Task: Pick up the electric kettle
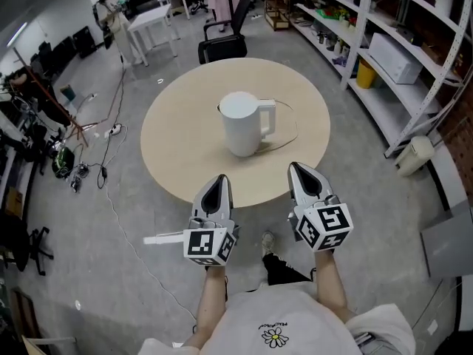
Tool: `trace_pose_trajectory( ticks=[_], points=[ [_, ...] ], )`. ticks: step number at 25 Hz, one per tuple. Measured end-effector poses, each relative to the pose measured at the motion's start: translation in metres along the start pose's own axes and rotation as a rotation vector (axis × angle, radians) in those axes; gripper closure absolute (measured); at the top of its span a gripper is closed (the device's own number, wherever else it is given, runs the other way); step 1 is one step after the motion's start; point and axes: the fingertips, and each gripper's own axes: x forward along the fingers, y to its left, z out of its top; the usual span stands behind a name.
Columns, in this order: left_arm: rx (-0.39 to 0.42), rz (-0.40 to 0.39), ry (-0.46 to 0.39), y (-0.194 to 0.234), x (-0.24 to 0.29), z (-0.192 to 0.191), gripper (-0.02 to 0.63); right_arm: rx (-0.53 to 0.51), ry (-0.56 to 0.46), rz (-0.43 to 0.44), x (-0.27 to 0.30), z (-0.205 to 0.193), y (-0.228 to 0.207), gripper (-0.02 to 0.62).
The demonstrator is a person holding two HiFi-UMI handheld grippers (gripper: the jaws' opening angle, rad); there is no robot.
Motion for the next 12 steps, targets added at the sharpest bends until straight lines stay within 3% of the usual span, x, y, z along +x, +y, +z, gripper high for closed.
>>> trace_pose_trajectory(
  ticks=[5,11,12],
  points=[
    [0.033,-0.022,0.033,0.038,0.085,-0.035,0.604,-0.075,0.044,-0.02,0.079,-0.015,-0.056,0.591],
    [0.042,0.012,0.018,0.079,0.153,-0.056,0.604,-0.109,0.092,-0.02,0.161,-0.033,-0.105,0.591],
    [0.048,0.001,0.02,0.081,0.16,-0.06,0.56,-0.11,0.105,-0.013,0.172,-0.038,-0.108,0.586]
  ],
)
